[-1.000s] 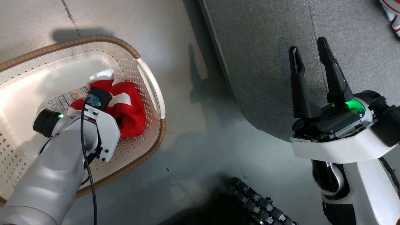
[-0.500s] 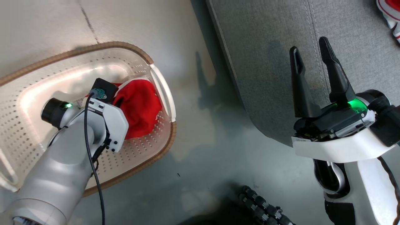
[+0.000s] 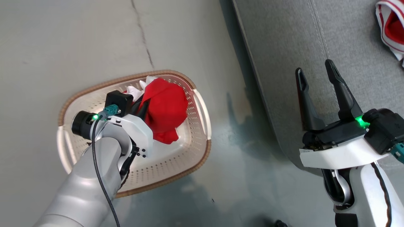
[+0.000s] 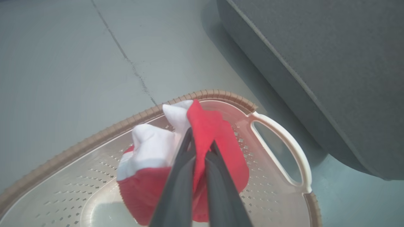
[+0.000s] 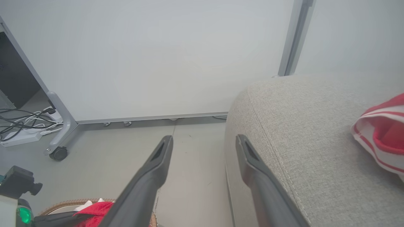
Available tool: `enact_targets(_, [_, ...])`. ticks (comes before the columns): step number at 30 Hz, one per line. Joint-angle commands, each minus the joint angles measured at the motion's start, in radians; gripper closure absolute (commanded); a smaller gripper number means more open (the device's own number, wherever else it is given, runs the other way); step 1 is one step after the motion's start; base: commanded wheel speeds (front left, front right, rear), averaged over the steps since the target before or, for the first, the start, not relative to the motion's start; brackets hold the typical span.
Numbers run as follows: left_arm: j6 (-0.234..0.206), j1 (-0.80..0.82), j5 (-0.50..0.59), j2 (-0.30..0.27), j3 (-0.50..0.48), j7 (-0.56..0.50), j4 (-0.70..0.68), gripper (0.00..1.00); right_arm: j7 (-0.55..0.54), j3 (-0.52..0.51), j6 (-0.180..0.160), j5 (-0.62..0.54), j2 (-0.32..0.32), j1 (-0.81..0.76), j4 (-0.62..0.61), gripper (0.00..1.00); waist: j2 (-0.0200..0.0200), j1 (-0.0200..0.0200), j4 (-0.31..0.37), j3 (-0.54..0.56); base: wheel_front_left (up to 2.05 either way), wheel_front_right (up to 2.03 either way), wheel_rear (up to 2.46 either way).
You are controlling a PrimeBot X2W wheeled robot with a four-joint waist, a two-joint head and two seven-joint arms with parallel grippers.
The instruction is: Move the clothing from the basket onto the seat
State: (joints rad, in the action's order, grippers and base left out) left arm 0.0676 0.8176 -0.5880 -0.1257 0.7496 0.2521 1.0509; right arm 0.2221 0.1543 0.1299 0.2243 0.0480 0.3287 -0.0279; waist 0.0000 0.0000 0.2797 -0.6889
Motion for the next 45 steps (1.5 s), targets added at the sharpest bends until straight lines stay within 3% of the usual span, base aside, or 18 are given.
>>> enact_targets(1, [-0.01,-0.024,-0.011,-0.001,-0.02,0.01,-0.031,1.0,-0.017,-0.011,0.002,-0.016,0.006,-0.02,0.0,0.0,0.0,0.0,-0.076,0.096,0.0,0.0,0.0])
enact_targets(12, [-0.087,-0.218,0.031,-0.04,-0.218,0.013,-0.409,1.0,-0.089,-0.053,0.002,-0.039,0.006,-0.102,0.002,0.0,0.0,0.0,-0.167,0.281,0.0,0.0,0.0])
enact_targets(26, [-0.119,-0.467,0.123,-0.031,-0.425,0.013,-0.777,1.0,-0.153,-0.086,0.002,-0.054,0.006,-0.217,0.003,0.0,0.0,0.0,-0.23,0.475,0.0,0.0,0.0])
enact_targets(35, [-0.1,-0.584,0.179,-0.019,-0.441,0.013,-0.918,1.0,-0.197,-0.085,0.002,-0.058,0.006,-0.29,-0.011,0.0,0.0,0.0,-0.251,0.599,0.0,0.0,0.0])
enact_targets(45, [-0.114,-0.685,0.193,-0.037,-0.415,0.0,-0.999,1.0,-0.22,-0.078,0.002,-0.047,0.006,-0.348,-0.02,0.0,0.0,0.0,-0.249,0.688,0.0,0.0,0.0])
